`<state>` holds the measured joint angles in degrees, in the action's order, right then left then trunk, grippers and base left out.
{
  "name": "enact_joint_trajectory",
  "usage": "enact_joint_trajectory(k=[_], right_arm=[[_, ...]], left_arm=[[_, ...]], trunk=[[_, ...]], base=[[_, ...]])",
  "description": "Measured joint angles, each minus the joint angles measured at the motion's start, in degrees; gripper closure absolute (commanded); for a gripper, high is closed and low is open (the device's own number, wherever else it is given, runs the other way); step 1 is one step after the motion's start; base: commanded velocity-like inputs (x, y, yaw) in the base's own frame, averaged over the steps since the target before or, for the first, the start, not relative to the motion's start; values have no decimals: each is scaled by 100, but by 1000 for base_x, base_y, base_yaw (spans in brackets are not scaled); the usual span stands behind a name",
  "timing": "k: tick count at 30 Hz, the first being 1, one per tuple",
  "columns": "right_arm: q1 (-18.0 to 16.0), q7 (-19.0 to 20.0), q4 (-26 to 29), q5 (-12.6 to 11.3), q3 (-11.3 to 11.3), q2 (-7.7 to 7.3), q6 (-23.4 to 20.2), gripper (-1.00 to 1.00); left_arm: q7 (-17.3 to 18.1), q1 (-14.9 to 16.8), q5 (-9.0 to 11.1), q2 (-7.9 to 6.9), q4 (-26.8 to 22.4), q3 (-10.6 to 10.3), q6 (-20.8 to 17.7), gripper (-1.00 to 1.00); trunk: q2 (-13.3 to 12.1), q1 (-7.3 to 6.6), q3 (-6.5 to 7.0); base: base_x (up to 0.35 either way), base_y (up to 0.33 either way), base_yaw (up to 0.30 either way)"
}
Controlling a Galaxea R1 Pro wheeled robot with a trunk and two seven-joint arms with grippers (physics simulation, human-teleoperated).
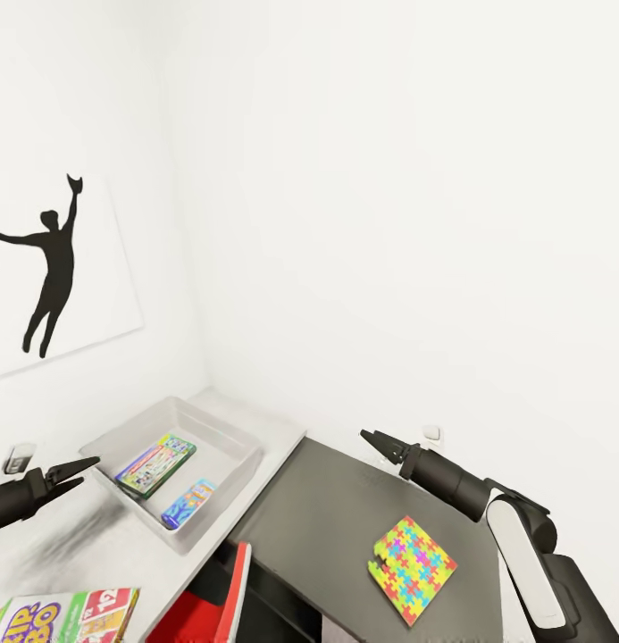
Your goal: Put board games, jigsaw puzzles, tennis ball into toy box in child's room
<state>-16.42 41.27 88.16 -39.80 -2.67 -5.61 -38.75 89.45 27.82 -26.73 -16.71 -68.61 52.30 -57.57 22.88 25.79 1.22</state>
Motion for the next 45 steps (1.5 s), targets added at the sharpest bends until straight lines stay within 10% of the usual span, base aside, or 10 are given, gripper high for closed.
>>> enact_joint_trajectory(k=[45], right_arm=[[-1,-72,-2,33,24,8,2,-100]], left_arm=[[1,-2,1,5,-20,9,4,-100]], trunk=[[-1,-3,274]], base=[[-203,43,214]])
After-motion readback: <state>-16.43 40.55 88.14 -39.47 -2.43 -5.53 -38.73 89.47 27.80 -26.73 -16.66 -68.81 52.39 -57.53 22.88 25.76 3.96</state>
